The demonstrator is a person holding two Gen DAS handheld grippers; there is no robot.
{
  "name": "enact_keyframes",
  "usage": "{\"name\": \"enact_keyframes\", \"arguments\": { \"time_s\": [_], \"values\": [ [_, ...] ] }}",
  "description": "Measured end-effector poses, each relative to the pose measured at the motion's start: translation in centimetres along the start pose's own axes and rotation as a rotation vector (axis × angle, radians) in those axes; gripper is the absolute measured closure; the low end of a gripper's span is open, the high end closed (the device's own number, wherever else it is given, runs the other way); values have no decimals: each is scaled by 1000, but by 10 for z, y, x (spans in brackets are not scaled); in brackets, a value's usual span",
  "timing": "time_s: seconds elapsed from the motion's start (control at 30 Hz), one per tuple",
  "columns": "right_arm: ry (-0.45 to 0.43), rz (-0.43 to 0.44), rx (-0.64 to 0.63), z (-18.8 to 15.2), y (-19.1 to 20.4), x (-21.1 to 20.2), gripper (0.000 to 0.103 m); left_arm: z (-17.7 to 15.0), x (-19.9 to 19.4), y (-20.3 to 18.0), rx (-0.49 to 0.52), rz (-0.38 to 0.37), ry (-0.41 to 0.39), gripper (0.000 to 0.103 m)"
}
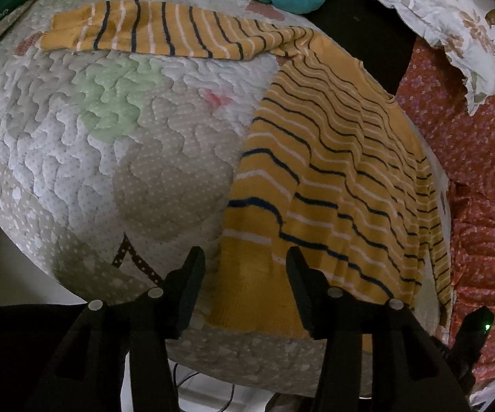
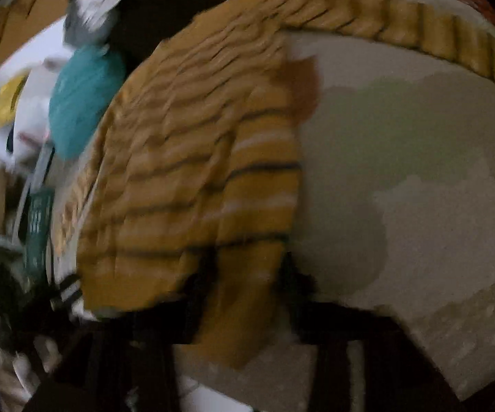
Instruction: Fold small clothes
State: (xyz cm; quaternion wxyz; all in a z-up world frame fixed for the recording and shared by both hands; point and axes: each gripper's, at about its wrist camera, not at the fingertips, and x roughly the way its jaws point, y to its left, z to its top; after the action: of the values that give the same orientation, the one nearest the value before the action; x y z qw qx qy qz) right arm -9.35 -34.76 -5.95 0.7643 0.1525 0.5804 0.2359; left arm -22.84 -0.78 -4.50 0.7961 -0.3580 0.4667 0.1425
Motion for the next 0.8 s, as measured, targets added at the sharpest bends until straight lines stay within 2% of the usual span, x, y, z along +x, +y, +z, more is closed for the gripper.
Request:
{"name": "enact_keyframes", "arguments": {
  "time_s": [0.17, 0.23, 0.33, 0.43, 0.5, 0.53, 0.57, 0.6, 0.63, 0.7, 0.8],
  "values": [
    [-28, -59, 58, -6, -19, -24, 95, -1, -3, 1, -8, 7, -14, 54],
    [-28, -78, 58, -9, -26, -33, 95, 1, -2, 5, -23, 10, -14, 45],
    [-25, -73, 63, -12, -29, -37, 95, 8, 11, 7, -30, 8, 14, 41],
    [-17, -59, 61, -13, -26, -32, 95, 14, 30, -5, 13, 36, 52, 39],
    [-12, -64, 51, -14, -20, -27, 95, 15, 35, -16, 65, 76, 45, 38],
    [-9, -64, 50, -14, -21, -25, 95, 15, 37, -23, 98, 82, 45, 40],
    [-7, -65, 53, -14, -22, -25, 95, 14, 38, -29, 130, 90, 47, 47],
    [-5, -63, 59, -13, -23, -24, 95, 12, 39, -35, 165, 91, 59, 78],
    [-4, -61, 66, -13, -24, -24, 95, 10, 42, -39, 192, 86, 78, 95],
    [-1, -55, 77, -13, -26, -23, 95, 4, 41, -50, 253, 132, 65, 96],
    [9, -72, 64, -12, -24, -26, 95, 0, 35, -52, 271, 167, 59, 96]
  ]
}}
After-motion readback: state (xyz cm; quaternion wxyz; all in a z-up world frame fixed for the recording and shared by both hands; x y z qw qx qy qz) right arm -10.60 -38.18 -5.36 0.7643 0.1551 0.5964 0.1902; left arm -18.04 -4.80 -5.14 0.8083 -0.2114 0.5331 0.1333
